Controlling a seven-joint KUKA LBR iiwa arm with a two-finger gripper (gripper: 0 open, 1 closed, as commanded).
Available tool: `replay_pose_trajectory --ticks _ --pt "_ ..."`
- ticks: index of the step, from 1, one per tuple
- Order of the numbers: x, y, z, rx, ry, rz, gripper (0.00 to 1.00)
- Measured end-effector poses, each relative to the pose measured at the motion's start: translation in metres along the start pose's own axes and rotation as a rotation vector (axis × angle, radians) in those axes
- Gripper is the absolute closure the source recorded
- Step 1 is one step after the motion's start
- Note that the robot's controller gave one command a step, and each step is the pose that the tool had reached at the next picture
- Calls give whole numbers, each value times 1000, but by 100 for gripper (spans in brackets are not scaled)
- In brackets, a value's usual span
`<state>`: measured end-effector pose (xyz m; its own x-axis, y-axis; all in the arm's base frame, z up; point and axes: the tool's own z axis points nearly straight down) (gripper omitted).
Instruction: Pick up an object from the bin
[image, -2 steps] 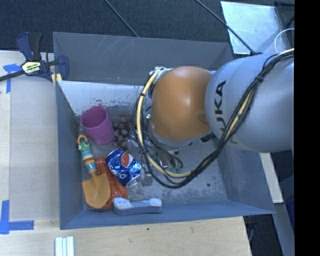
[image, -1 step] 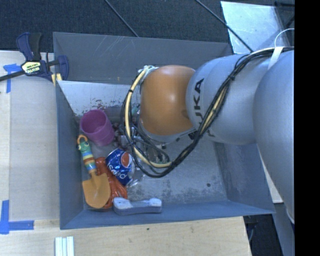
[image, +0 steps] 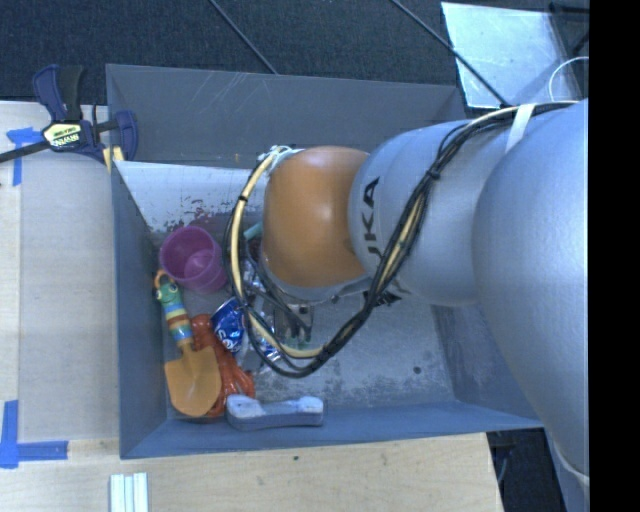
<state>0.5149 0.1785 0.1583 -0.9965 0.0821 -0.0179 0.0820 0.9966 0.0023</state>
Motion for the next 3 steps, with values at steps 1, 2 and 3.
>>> replay_pose_trajectory --ticks 1,2,3 --pt "-13 -11 18 2 4 105 0" --pt "-17 8 -45 -5 -7 34 0" --pt "-10 -2 31 6 15 -123 0"
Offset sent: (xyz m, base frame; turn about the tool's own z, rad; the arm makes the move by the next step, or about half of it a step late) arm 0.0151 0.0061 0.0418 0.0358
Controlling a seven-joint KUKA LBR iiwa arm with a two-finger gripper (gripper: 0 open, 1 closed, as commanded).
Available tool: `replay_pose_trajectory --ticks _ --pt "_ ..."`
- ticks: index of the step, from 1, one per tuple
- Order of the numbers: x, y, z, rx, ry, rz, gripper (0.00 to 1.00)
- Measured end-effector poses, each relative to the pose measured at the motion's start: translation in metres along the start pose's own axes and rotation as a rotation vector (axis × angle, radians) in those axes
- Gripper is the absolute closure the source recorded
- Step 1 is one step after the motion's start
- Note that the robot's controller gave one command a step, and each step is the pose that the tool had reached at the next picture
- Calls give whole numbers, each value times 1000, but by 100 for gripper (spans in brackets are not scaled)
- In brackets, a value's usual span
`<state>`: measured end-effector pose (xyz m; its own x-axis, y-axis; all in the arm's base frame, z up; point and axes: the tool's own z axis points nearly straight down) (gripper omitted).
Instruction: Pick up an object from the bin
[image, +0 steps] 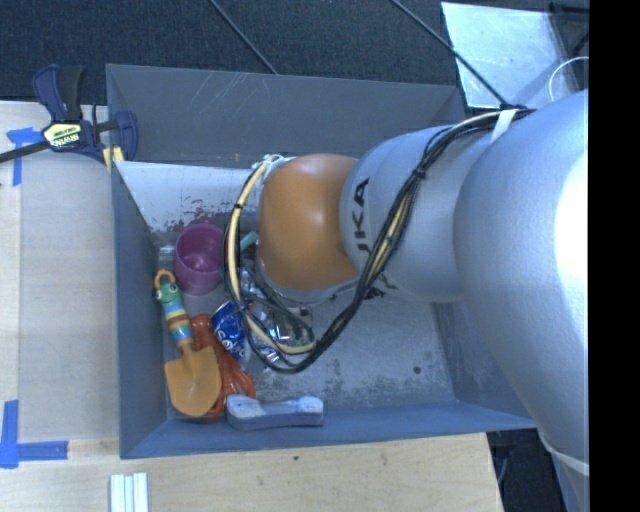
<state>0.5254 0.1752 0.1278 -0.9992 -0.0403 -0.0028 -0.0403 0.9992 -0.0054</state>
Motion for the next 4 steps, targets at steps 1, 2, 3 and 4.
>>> replay_pose_trajectory --ticks 1,2,3,4 --pt "-28 29 -4 -12 -31 25 0" --pt "-13 19 -30 -3 -13 13 0" --pt "-33 29 16 -9 -40 -172 0" --pt "-8 27 -32 -6 -19 18 0"
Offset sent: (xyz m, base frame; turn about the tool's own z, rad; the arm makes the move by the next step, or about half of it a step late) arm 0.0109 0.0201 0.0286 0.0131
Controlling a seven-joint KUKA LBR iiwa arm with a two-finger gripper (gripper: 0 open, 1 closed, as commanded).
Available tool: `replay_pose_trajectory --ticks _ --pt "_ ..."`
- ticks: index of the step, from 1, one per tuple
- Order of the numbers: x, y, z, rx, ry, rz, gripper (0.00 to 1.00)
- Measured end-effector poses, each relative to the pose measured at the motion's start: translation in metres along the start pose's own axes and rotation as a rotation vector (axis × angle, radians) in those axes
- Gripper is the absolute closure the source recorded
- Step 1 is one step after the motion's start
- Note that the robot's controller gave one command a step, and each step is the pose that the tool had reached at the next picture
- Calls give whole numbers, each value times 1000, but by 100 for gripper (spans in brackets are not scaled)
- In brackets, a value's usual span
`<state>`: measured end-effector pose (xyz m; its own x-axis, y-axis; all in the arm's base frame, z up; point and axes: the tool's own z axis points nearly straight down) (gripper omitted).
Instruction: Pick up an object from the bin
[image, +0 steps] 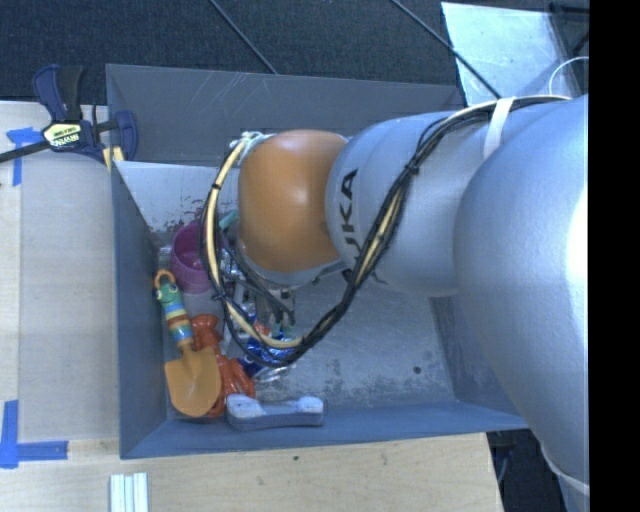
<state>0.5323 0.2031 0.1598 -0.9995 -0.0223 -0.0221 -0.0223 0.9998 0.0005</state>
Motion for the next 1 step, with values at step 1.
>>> replay_pose_trajectory --ticks 1 --pt "-8 5 -83 -4 -17 -197 100"
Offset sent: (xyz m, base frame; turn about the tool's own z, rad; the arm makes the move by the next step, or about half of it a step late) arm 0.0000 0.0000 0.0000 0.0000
